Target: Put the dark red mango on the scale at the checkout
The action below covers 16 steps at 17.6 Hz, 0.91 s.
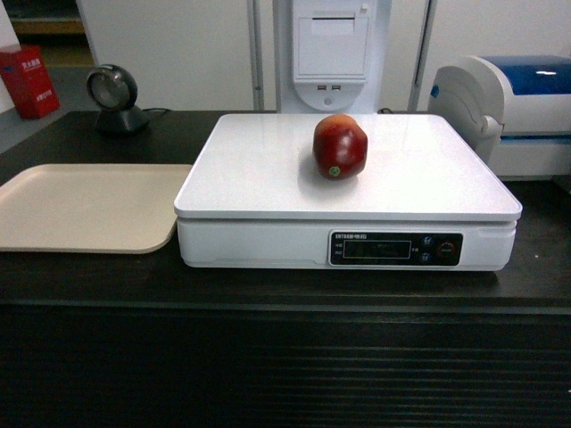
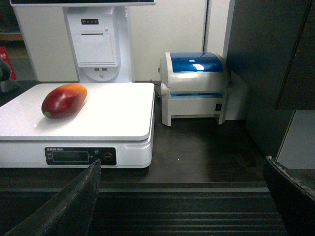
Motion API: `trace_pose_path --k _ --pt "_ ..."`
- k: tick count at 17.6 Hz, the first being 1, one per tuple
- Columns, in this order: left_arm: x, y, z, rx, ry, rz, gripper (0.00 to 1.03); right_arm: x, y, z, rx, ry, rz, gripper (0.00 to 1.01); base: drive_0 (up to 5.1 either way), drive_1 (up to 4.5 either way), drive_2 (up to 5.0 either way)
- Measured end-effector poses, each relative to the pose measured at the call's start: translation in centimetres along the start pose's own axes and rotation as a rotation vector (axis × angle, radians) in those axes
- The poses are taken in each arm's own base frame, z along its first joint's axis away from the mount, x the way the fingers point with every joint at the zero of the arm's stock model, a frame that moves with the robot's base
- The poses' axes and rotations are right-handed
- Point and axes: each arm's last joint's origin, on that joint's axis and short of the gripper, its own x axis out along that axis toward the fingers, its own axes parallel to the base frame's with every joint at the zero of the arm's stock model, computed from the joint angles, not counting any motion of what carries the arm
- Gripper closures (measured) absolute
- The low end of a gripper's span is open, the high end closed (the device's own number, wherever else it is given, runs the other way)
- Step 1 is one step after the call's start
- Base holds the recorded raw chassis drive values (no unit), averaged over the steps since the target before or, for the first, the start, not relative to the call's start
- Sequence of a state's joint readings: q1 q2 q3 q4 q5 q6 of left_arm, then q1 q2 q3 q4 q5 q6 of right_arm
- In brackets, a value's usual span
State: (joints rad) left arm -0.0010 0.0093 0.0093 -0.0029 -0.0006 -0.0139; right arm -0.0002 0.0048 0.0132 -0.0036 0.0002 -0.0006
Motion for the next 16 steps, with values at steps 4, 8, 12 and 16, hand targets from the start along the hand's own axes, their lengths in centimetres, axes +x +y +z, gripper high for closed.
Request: trace_pose_path --k 4,8,12,16 --pt "0.0 0.0 0.0 0.0 0.0 0.0 0.05 0.0 0.0 0.0 0.0 0.0 0.0 0.03 0.0 0.0 0.0" --pt "0.0 0.0 0.0 0.001 0.0 0.0 0.05 0.0 0.0 0.0 0.0 0.0 0.0 0.03 0.0 0.0 0.0" --pt "0.0 0.0 0.0 0.001 0.0 0.0 0.05 0.0 0.0 0.0 0.0 0.0 0.0 0.03 0.0 0.0 0.0" --pt "0.0 0.0 0.0 0.001 0.0 0.0 0.05 0.0 0.0 0.0 0.0 0.0 0.0 0.03 0.0 0.0 0.0"
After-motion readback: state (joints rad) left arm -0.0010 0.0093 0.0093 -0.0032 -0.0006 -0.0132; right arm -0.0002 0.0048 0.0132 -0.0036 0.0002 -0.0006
